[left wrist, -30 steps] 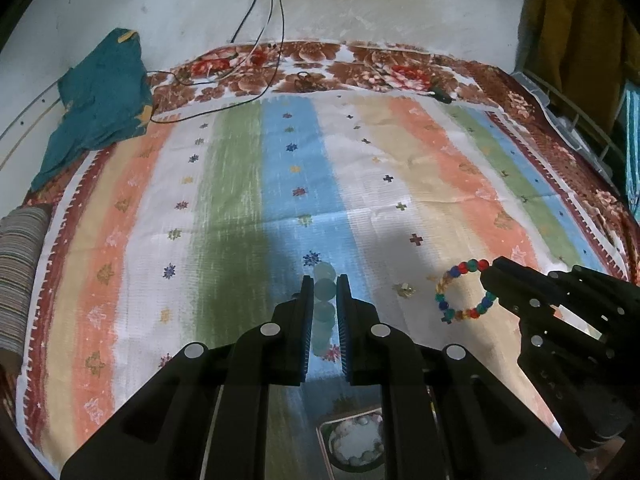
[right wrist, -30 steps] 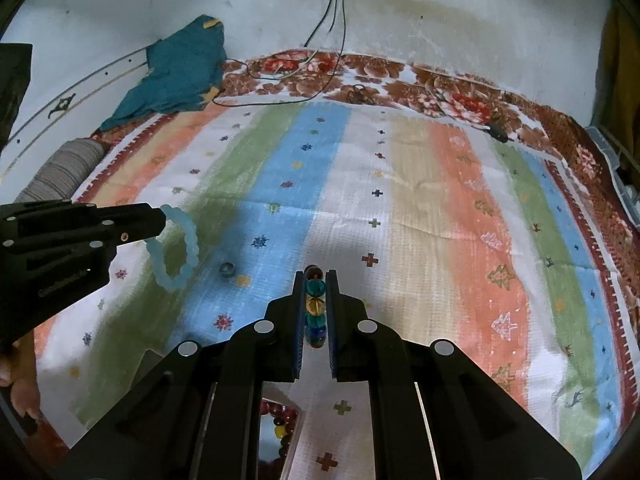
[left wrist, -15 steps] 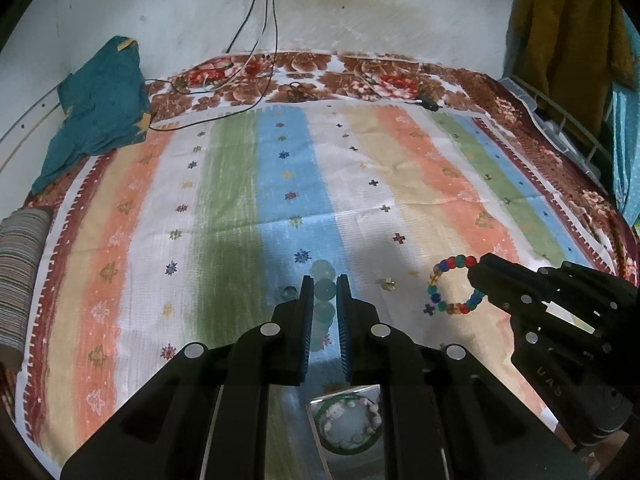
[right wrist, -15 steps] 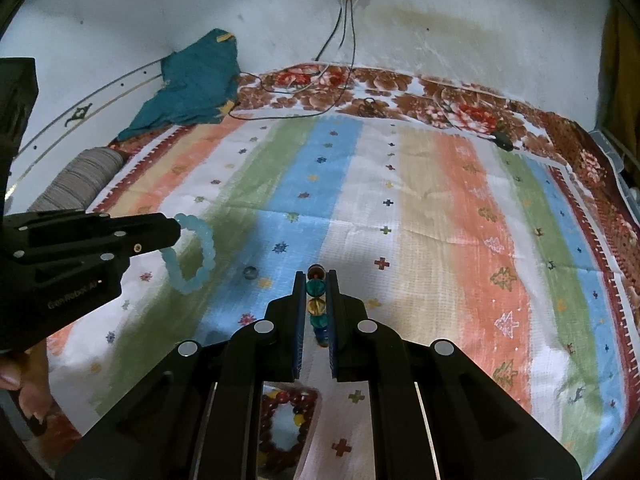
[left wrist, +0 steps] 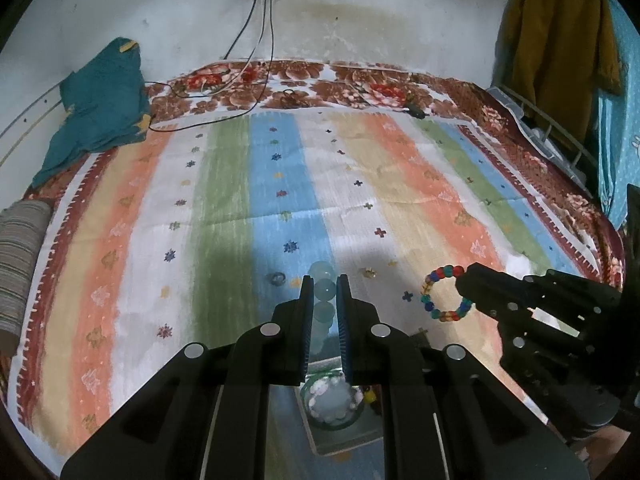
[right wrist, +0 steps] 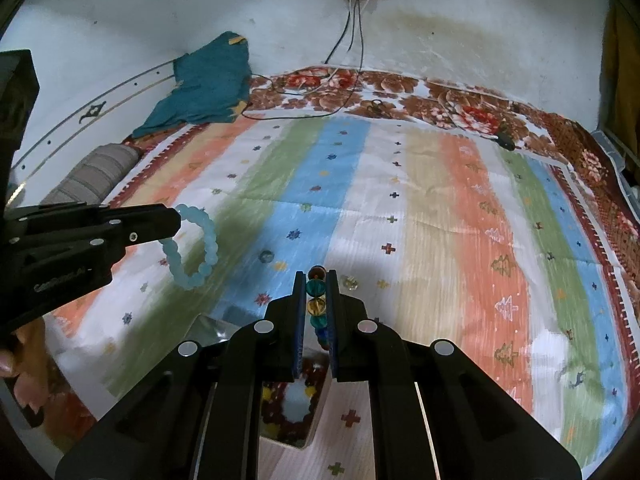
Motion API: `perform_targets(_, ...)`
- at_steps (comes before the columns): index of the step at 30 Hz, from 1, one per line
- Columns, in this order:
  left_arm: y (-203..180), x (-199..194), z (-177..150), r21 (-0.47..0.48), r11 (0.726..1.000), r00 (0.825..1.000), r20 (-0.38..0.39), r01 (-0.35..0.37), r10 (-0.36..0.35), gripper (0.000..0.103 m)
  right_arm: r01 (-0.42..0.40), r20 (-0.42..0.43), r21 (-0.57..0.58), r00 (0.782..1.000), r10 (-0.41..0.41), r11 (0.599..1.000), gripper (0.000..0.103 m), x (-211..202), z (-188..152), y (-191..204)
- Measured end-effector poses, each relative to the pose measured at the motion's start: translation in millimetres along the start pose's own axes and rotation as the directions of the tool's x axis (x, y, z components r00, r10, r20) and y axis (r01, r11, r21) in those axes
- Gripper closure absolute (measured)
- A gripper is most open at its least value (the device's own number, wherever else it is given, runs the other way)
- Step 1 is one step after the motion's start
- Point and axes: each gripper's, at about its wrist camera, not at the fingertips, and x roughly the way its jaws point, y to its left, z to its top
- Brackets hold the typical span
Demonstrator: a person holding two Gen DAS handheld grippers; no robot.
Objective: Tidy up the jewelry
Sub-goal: 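Carry both held bracelets up and over the silver tin, then open both tools over the tin to drop the bracelets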
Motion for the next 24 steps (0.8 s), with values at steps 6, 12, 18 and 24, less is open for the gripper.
perform_targets(6, -1.3, -9.0, -10.3, -0.005, 1.0, 1.0, -0.004, 0.019, -0.019, 0.092, -0.024, -0.006, -0.007, 1.0, 0.024, 1.0, 0.092, -5.5, -7.7, 6.1)
perform_targets(12, -6.9, -17.7, -22.1, 0.001, 1.0, 1.0, -0.005, 0.028, -0.028, 0.092, -0.041, -0.023, -0.015, 0.999, 0.041, 0.999, 0.092, -7.4, -17.0, 13.3)
perform_targets(18, -8.5, -15.7, -30.9, -0.006, 0.999, 0.999, -0.033, 0.032, -0.032, 0.092, -0.066, -0.036, -0.021, 0.997, 0.066, 0.998, 0.092, -10.4, -24.2, 18.1)
perform_targets(24, -5.6, -10.4, -33.1, -0.019, 1.0, 0.997, -0.071, 0.007, -0.009, 0.088, -0.036, -0.067, -0.005, 0.997, 0.036, 0.999, 0.065, -4.3, -28.0, 12.8)
